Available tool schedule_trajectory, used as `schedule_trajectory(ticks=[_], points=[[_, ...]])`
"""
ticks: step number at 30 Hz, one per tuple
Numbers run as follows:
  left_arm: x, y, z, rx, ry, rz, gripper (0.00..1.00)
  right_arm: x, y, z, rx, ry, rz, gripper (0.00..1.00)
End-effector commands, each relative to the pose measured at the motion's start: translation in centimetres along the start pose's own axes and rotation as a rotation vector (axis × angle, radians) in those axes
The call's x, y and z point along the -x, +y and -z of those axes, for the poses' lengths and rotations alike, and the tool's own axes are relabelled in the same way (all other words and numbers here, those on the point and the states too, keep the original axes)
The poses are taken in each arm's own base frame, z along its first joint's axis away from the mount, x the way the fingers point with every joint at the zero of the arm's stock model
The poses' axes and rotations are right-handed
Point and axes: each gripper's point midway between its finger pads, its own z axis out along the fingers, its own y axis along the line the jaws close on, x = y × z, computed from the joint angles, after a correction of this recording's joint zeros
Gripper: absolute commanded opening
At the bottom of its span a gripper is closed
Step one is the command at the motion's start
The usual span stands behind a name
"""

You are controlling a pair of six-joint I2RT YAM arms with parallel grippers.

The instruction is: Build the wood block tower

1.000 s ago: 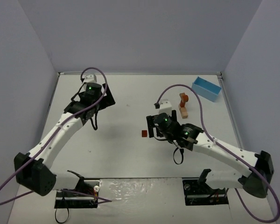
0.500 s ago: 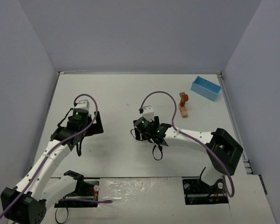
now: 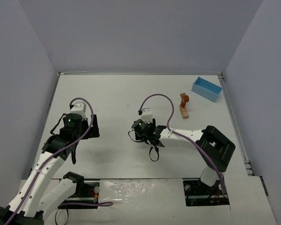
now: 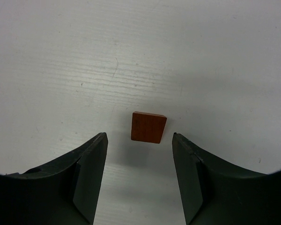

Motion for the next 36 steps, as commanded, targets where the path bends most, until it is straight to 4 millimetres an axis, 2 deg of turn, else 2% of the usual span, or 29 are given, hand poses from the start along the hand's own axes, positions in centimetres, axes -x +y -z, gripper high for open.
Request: schedule_trajectory(ticks=[1, 10, 16, 23, 31, 36], points=[[1.6, 0.6, 0.5, 0.027, -0.054, -0.014, 0.92, 2.0, 0.3, -0.3, -0.031, -0.081, -0.082, 0.54], [1.8, 1.2, 0.1, 0.074, -0.052, -0.021, 0.92, 1.9, -0.3, -1.2, -0.082, -0.095, -0.106, 0.53], [1.8, 1.3, -0.1, 0.079, -0.048, -0.027, 0.93, 2.1, -0.4, -1.8, -0.088, -0.087, -0.109, 0.43], [1.7, 1.0, -0.4, 0.065, -0.036, -0.032, 0.93, 2.7, -0.1, -2.0, -0.083, -0.093, -0.119, 0.38], [1.5, 0.7, -0.6, 0.056, -0.027, -0.036, 0.92, 2.8, -0.2, -2.1, -0.092, -0.1, -0.152, 0.36], [1.6, 0.5, -0.5, 0.043, -0.029, -0.038, 0.92, 2.7, -0.3, -2.1, -0.099, -0.101, -0.157, 0.32]])
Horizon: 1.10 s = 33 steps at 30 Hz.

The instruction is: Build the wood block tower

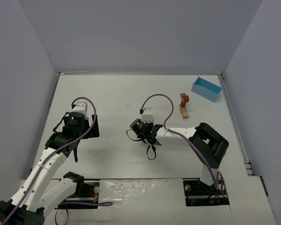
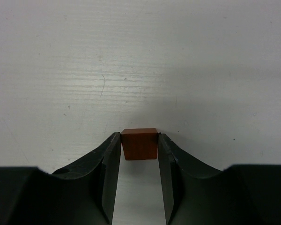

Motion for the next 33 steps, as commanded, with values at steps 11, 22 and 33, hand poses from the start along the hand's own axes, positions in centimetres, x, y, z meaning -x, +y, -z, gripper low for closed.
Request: schedule_trajectory(ticks=[11, 22, 33], points=[[2.1, -0.5, 0.4, -0.025, -0.065, -0.003, 0.93, 3.6, 0.0, 1.1, -0.002, -0.102, -0.043, 0.01], [2.6, -1.6, 0.6, -0.086, -0.071, -0.004, 0.93, 12.0, -8.3, 6.9, 0.074, -0.243, 0.117, 0.0], [3.6, -2.1, 0.1, -0.104, -0.091, -0.03, 0.93, 16.1, -19.5, 6.4, -0.018, -0.244, 0.18, 0.0]])
